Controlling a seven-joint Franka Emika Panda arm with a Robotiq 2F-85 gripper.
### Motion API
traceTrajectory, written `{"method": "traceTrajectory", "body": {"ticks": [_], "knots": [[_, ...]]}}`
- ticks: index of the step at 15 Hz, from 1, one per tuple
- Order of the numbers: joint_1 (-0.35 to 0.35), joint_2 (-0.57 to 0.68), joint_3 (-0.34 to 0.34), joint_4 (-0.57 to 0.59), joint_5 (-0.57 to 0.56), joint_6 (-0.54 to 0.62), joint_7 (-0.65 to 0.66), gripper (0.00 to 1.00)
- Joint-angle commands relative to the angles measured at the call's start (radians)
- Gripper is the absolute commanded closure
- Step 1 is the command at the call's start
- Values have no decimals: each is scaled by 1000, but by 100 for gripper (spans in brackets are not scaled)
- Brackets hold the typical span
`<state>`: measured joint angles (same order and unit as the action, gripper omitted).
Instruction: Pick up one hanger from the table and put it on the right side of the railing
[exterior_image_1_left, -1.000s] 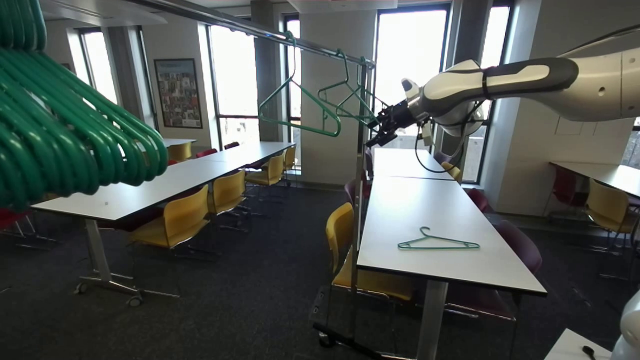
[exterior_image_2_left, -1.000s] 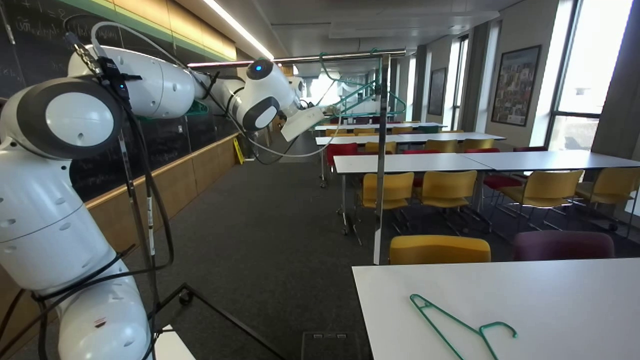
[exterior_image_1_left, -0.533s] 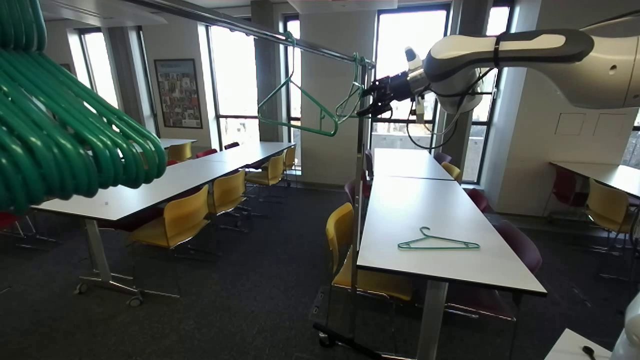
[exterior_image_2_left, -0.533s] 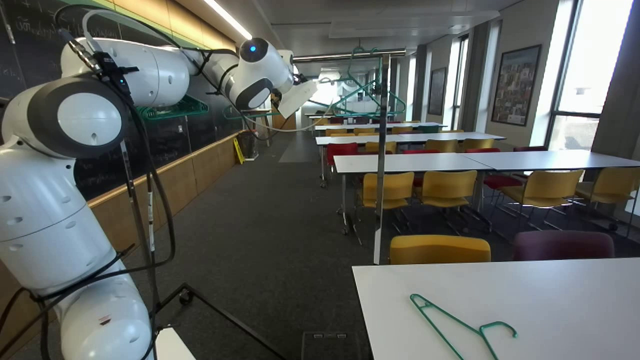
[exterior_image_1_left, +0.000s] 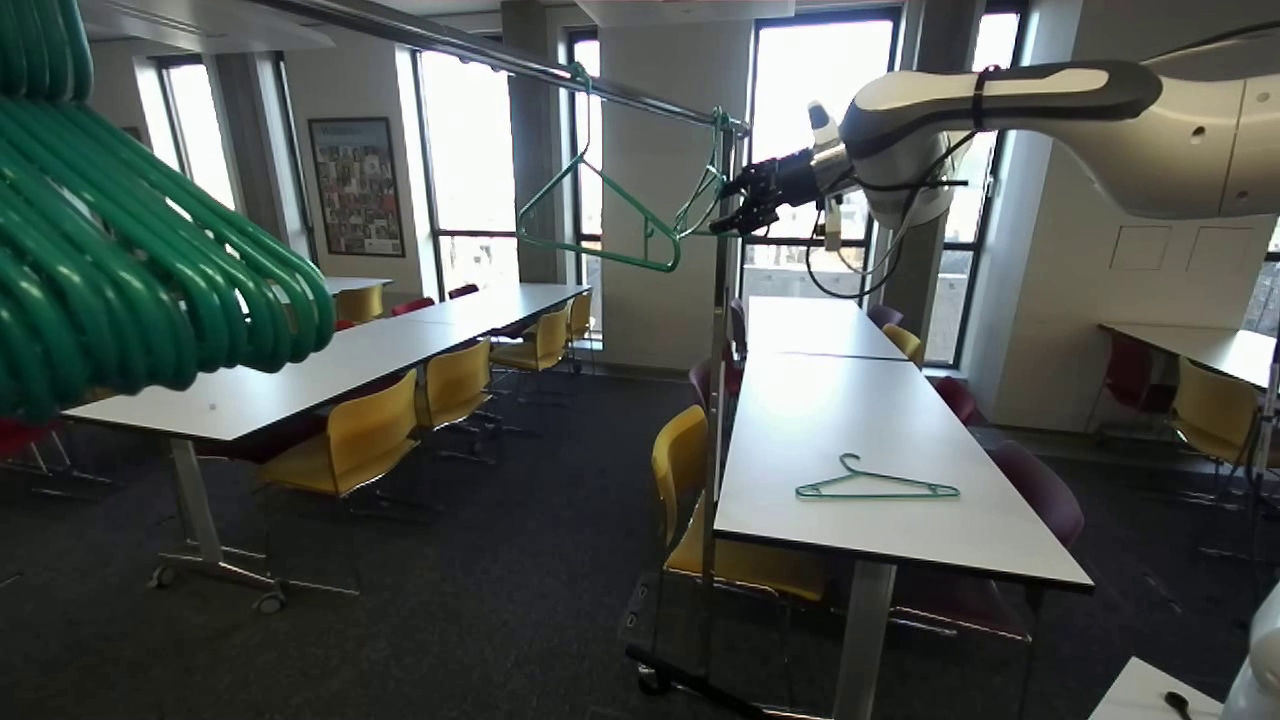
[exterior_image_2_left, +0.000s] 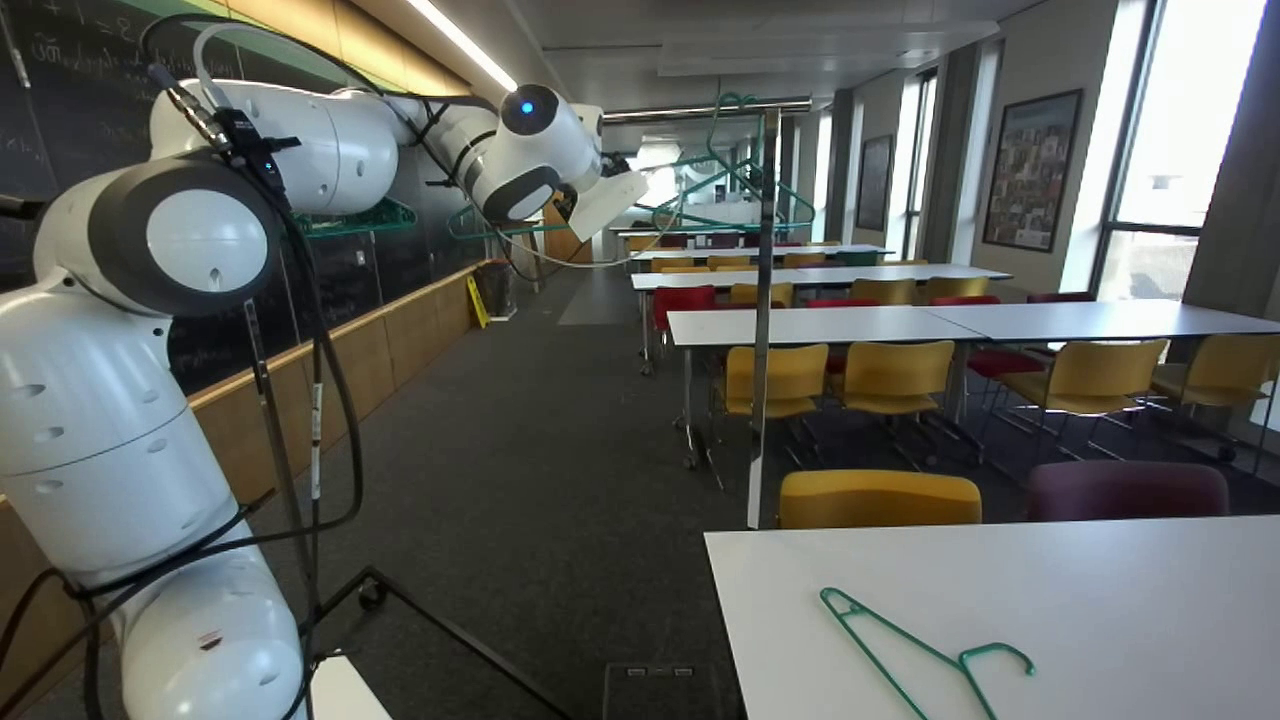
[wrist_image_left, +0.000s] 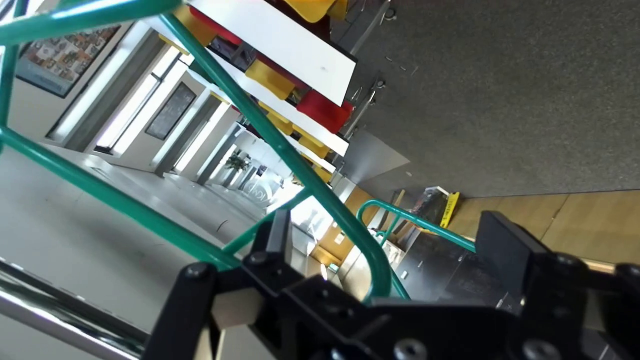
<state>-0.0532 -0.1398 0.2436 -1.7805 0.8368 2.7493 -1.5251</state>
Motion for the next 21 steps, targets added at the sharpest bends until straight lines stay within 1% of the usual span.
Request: {"method": "traceTrajectory", "body": {"ticks": [1,5,7,9,10,11,12,16,18,19,21], "knots": [[-26,7,2,-20,-40,103,72,0],[-34,20,16,-84,-40,373,155,0],[-46,36,37,-135,-97,538,187,0],[-67,44,51,-185,-135,621,184,0],[7,44,-41,-233,-292,654,320,0],[-72,49,45,-229,-171,666,181,0],[-75,50,40,-251,-188,676,186,0],[-98,59,61,-293,-149,744,81,0],[-131,39,76,-275,-118,709,19,0],[-138,36,83,-275,-108,709,-1,0],[-140,32,103,-319,-74,708,-48,0]]}}
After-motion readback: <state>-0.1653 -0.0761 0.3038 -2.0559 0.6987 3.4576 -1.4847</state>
